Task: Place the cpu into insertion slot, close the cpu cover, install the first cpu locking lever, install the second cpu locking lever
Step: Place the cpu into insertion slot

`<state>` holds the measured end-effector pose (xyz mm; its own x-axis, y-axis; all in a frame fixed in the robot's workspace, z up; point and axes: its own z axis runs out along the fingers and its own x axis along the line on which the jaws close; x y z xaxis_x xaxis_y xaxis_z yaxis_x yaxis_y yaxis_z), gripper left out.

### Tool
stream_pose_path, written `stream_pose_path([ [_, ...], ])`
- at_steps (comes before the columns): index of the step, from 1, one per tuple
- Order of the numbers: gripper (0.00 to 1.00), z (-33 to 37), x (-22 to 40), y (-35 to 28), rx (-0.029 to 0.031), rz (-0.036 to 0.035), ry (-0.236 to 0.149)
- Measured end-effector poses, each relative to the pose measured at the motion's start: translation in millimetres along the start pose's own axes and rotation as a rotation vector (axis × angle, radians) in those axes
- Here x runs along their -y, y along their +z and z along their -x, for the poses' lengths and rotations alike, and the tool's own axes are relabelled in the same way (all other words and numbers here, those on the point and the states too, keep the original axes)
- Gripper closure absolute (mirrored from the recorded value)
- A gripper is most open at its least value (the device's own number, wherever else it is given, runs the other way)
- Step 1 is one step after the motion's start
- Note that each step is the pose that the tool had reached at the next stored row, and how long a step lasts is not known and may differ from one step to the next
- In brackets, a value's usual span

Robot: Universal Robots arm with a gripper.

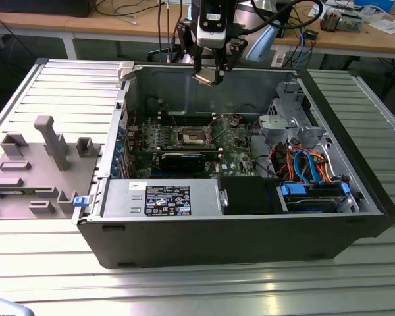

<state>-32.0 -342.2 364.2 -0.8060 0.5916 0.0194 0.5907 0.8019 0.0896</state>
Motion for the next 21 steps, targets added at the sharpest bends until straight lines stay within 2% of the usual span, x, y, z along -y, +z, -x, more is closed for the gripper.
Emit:
stream_pose_path([
  [21,0.45,0.0,0.0,0.0,0.0014,0.0003,0.016],
])
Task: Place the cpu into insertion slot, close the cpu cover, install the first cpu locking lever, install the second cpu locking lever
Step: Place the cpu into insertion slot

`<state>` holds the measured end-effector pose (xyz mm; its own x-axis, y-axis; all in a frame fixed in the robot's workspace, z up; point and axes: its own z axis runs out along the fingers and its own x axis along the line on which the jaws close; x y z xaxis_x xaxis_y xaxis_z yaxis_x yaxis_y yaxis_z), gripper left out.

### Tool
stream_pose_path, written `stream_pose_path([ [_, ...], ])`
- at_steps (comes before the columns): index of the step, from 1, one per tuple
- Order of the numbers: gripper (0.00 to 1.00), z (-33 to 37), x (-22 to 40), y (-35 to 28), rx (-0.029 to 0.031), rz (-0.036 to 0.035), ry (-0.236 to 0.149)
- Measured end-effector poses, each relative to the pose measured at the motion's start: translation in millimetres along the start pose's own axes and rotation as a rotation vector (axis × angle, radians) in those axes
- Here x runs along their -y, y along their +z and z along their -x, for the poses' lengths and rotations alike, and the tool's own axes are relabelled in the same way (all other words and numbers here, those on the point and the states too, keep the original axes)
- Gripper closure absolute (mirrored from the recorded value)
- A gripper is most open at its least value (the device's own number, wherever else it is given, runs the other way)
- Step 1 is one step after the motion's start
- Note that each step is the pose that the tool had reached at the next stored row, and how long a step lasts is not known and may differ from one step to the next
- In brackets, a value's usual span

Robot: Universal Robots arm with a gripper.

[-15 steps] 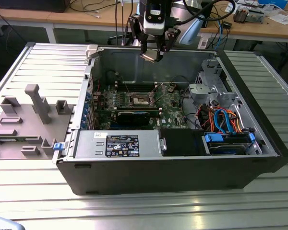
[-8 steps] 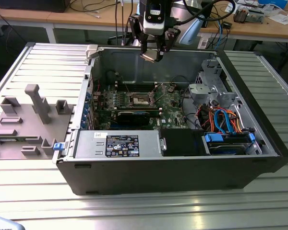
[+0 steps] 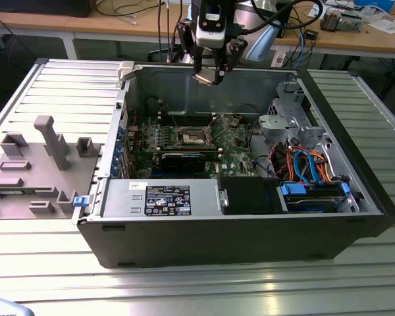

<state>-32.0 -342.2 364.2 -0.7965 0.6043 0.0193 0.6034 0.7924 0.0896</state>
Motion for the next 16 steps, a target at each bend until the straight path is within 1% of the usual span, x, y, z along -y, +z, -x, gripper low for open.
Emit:
stream_pose_path([
  [16,0.45,0.0,0.0,0.0,0.0015,0.0004,0.017],
])
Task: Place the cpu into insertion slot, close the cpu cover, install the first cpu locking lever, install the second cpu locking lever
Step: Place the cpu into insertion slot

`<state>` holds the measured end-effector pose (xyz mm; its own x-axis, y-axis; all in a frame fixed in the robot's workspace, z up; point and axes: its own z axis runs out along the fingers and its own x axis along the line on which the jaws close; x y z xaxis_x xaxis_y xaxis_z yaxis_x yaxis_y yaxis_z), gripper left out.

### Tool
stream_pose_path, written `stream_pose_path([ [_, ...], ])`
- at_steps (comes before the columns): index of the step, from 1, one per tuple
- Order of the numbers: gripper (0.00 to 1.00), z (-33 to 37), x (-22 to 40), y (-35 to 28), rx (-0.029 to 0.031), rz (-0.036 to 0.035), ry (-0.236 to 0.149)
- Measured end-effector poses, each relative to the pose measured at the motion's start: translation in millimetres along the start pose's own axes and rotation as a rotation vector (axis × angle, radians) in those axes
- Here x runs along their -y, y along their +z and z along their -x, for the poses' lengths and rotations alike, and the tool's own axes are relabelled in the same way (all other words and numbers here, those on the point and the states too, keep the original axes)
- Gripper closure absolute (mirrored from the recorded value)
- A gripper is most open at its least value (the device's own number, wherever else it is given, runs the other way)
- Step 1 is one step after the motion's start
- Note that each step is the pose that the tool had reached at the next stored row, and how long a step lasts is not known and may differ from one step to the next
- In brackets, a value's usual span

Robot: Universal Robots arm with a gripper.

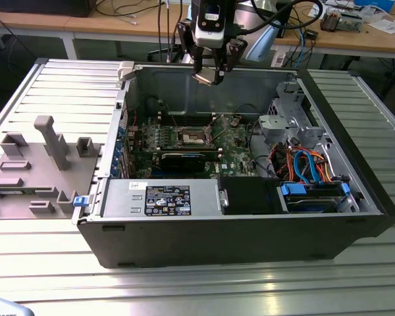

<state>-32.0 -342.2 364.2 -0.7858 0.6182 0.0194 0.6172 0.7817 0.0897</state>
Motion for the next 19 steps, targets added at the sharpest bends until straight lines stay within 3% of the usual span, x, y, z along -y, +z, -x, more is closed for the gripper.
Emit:
stream_pose_path([
  [19,0.45,0.0,0.0,0.0,0.0012,0.0002,0.013],
])
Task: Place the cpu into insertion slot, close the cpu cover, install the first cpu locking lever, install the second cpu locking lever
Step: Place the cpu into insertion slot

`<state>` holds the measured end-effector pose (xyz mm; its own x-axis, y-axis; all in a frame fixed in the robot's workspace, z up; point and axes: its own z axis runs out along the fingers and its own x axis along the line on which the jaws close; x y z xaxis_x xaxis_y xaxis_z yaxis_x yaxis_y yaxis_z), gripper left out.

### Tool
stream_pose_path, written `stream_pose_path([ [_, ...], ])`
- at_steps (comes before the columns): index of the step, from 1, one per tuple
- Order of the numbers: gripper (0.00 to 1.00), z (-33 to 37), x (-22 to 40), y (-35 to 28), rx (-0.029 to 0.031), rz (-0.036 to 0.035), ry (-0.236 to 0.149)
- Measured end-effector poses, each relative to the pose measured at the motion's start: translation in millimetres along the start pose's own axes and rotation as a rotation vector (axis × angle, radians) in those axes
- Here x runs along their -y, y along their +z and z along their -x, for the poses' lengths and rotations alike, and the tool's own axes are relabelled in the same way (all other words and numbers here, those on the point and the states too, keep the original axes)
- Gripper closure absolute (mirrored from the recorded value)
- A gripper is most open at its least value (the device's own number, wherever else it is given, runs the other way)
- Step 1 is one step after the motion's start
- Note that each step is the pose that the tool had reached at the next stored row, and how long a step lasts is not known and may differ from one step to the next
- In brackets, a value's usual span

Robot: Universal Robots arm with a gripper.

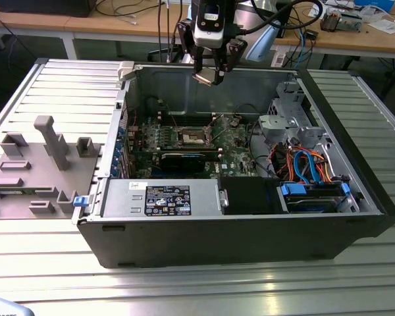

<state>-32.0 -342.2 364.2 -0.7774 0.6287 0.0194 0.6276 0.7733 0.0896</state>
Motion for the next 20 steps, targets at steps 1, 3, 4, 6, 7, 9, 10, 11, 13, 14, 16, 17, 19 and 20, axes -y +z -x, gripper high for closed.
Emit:
stream_pose_path([
  [1,0.45,0.0,0.0,0.0,0.0001,0.0,0.001],
  [3,0.45,0.0,0.0,0.0,0.0002,0.0,0.002],
  [4,0.45,0.0,0.0,0.0,0.0002,0.0,0.002],
  [6,0.45,0.0,0.0,0.0,0.0004,0.0001,0.004],
  [7,0.45,0.0,0.0,0.0,0.0004,0.0001,0.005],
  [9,0.45,0.0,0.0,0.0,0.0006,0.0001,0.006],
  [10,0.45,0.0,0.0,0.0,0.0007,0.0001,0.007],
  [11,0.45,0.0,0.0,0.0,0.0007,0.0001,0.007],
  [13,0.45,0.0,0.0,0.0,0.0008,0.0001,0.009],
  [14,0.45,0.0,0.0,0.0,0.0009,0.0002,0.01],
  [16,0.45,0.0,0.0,0.0,0.001,0.0002,0.012],
  [17,0.45,0.0,0.0,0.0,0.0011,0.0002,0.012],
  [19,0.45,0.0,0.0,0.0,0.0012,0.0002,0.013],
  [20,0.45,0.0,0.0,0.0,0.0013,0.0002,0.014],
])
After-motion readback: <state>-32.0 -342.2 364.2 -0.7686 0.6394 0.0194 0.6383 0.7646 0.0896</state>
